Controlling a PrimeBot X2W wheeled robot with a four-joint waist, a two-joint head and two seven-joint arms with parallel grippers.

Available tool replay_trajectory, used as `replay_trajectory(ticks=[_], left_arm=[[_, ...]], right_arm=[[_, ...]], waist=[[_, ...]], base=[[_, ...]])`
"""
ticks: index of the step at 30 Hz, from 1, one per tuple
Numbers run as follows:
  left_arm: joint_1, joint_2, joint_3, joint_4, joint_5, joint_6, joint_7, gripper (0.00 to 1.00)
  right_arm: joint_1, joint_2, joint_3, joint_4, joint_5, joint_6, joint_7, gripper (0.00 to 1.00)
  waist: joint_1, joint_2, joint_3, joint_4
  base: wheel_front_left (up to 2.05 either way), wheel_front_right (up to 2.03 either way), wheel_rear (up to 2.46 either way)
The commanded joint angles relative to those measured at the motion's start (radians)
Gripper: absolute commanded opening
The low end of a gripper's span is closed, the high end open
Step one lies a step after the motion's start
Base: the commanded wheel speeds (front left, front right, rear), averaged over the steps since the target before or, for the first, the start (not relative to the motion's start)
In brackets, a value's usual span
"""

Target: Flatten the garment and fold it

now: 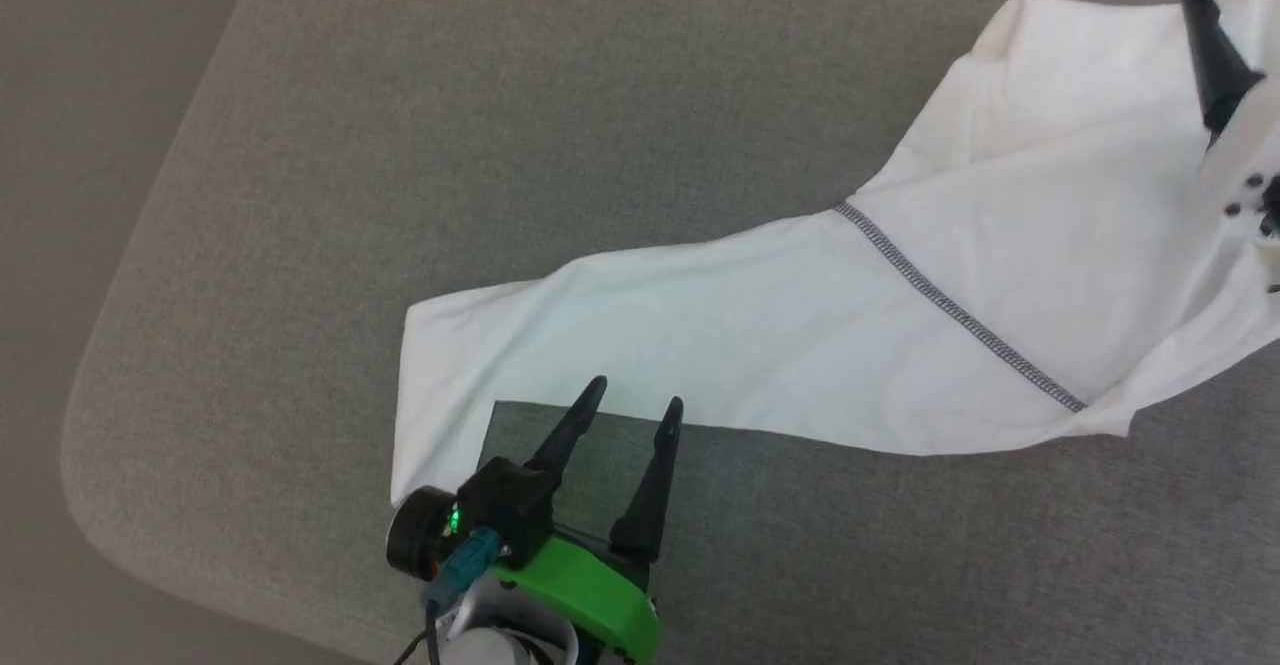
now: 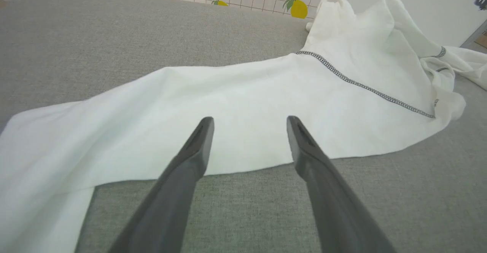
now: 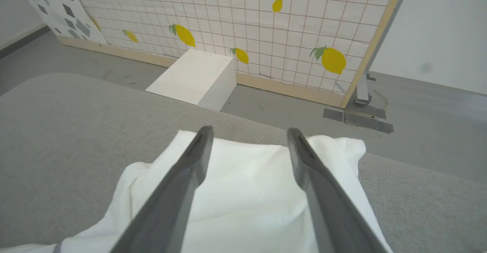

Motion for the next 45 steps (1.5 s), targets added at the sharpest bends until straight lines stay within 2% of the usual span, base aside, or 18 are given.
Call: replay_trajectory(ticks=[1, 5, 8, 10, 13, 16, 18, 23, 28, 34, 38, 45], left_arm=[[0.012, 0.011, 0.005, -0.005, -0.014, 0.008, 0.001, 1.0], [0.043, 0.027, 0.02, -0.025, -0.022, 0.025, 0.009, 1.0], [0.07, 0.035, 0.035, -0.044, -0.038, 0.037, 0.009, 1.0], [0.086, 0.037, 0.049, -0.057, -0.047, 0.048, 0.0, 1.0], [0.107, 0.045, 0.066, -0.074, -0.054, 0.06, -0.017, 1.0], [0.12, 0.055, 0.082, -0.084, -0.054, 0.071, -0.032, 1.0], [0.117, 0.059, 0.087, -0.091, -0.053, 0.075, -0.034, 1.0], [0.031, 0.078, 0.067, -0.087, -0.023, 0.06, 0.028, 1.0], [-0.166, 0.115, 0.004, 0.013, 0.028, -0.005, 0.224, 1.0], [-0.394, 0.116, -0.048, 0.195, 0.054, -0.07, 0.471, 1.0], [-0.487, 0.112, -0.065, 0.33, 0.041, -0.102, 0.591, 1.0], [-0.539, 0.104, -0.103, 0.501, 0.004, -0.138, 0.684, 1.0]], right_arm=[[0.072, 0.007, -0.01, -0.062, 0.019, -0.001, -0.024, 1.0], [0.292, 0.071, -0.08, -0.291, 0.046, -0.001, -0.074, 1.0], [0.511, 0.186, -0.163, -0.48, 0.029, -0.001, -0.117, 1.0], [0.634, 0.247, -0.202, -0.569, 0.009, -0.001, -0.16, 1.0], [0.788, 0.28, -0.217, -0.641, -0.001, -0.001, -0.231, 1.0], [0.903, 0.282, -0.198, -0.605, 0.116, -0.001, -0.316, 1.0], [0.948, 0.283, -0.166, -0.58, 0.154, -0.001, -0.358, 1.0], [0.971, 0.283, -0.111, -0.559, 0.164, -0.001, -0.409, 1.0], [0.951, 0.283, -0.107, -0.56, 0.154, -0.001, -0.42, 1.0], [0.931, 0.283, -0.089, -0.562, 0.154, -0.001, -0.416, 1.0], [0.918, 0.283, -0.069, -0.563, 0.157, -0.001, -0.412, 1.0], [0.9, 0.283, -0.062, -0.567, 0.154, -0.001, -0.406, 1.0]], waist=[[-0.0001, 0.0, -0.087, -0.064], [-0.0001, 0.0, -0.129, -0.102], [-0.0001, 0.0, -0.156, -0.132], [-0.0001, 0.0, -0.168, -0.154], [-0.0001, 0.0, -0.185, -0.189], [-0.0001, 0.0, -0.202, -0.226], [-0.0001, 0.0, -0.208, -0.247], [-0.0001, 0.0, -0.201, -0.27], [-0.0001, 0.0, -0.169, -0.276], [-0.0001, 0.0, -0.116, -0.288], [-0.0001, 0.0, -0.087, -0.306], [-0.0001, 0.0, -0.058, -0.334]], base=[[0.0, 0.0, 0.0], [0.0, 0.0, 0.0], [0.0, 0.0, 0.0], [0.0, 0.0, 0.0], [0.0, 0.0, 0.0], [0.0, 0.0, 0.0], [0.0, 0.0, 0.0], [0.0, 0.0, 0.0], [0.0, 0.0, 0.0], [0.0, 0.0, 0.0], [0.0, 0.0, 0.0], [0.0, 0.0, 0.0]])
